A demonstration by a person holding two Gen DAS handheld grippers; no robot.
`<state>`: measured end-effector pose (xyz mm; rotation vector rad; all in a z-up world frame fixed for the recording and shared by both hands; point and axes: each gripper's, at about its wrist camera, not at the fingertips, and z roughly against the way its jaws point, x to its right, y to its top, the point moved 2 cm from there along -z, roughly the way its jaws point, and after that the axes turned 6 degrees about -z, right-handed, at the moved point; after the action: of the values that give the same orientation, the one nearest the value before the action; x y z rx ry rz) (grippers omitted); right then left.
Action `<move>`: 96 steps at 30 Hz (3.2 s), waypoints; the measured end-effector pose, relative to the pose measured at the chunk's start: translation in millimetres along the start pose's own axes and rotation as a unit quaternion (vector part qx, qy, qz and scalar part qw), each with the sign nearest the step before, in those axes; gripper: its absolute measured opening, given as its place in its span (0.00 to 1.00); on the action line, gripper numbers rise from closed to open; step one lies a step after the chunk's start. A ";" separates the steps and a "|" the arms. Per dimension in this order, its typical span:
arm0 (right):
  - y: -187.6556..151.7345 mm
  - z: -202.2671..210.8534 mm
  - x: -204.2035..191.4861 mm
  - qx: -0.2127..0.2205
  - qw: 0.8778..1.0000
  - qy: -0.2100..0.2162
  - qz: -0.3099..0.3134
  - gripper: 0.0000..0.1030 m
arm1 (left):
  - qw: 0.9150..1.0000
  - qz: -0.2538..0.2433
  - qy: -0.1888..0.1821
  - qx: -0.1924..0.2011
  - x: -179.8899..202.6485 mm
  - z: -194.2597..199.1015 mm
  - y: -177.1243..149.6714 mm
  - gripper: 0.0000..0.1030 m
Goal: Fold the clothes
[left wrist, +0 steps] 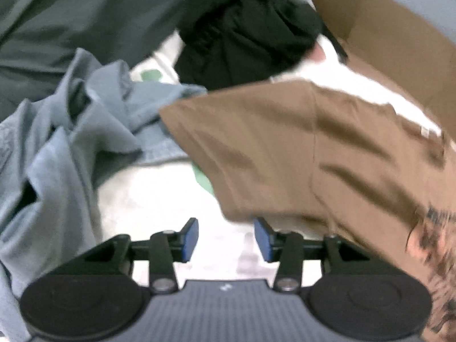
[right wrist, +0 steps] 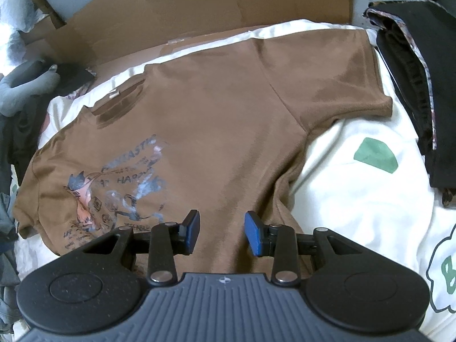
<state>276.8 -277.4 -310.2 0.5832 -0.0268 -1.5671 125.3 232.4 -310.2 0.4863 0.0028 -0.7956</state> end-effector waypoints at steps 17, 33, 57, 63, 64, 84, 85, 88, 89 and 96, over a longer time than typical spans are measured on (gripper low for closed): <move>-2.4 -29.1 7.9 -0.027 1.000 -0.004 -0.003 0.41 | 0.998 0.016 0.026 0.051 11.7 -25.2 1.1 0.30; -6.4 -24.6 -7.8 -0.026 1.000 -0.001 0.011 0.41 | 0.997 -0.025 0.062 0.049 -6.1 -9.2 -18.8 0.06; -10.3 -31.2 -16.1 -0.033 0.999 -0.003 0.021 0.41 | 0.997 0.027 0.033 0.060 -17.9 1.4 0.7 0.09; -10.2 -34.6 -13.3 -0.037 0.999 -0.007 0.018 0.41 | 0.998 0.042 0.019 0.035 -16.2 -29.9 5.7 0.10; -10.4 -34.5 -13.3 -0.037 0.999 -0.007 0.018 0.41 | 0.998 0.050 0.018 0.035 -18.9 -30.4 6.1 0.10; -9.3 -28.4 -49.5 -0.035 0.999 0.019 0.037 0.41 | 0.969 0.224 -0.085 -0.059 -52.5 -35.1 -12.3 0.33; -10.0 -27.6 -54.9 -0.036 0.998 0.023 0.040 0.41 | 0.968 0.229 -0.086 -0.058 -53.9 -35.2 -11.9 0.30; -11.9 -24.8 -75.2 -0.035 0.997 0.038 0.052 0.41 | 0.963 0.247 -0.093 -0.054 -59.3 -33.0 -12.3 0.15; -12.5 -23.8 -82.5 -0.035 0.997 0.044 0.057 0.41 | 0.961 0.252 -0.101 -0.051 -61.0 -30.9 -12.4 0.14; -37.2 -31.7 -171.2 -0.051 0.980 0.091 0.169 0.42 | 0.956 0.258 -0.136 -0.020 -66.0 -13.6 -2.0 0.09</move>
<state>248.8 -102.4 -292.3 0.6047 0.0885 -1.1735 79.7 282.1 -311.1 0.3136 -0.3514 -0.3422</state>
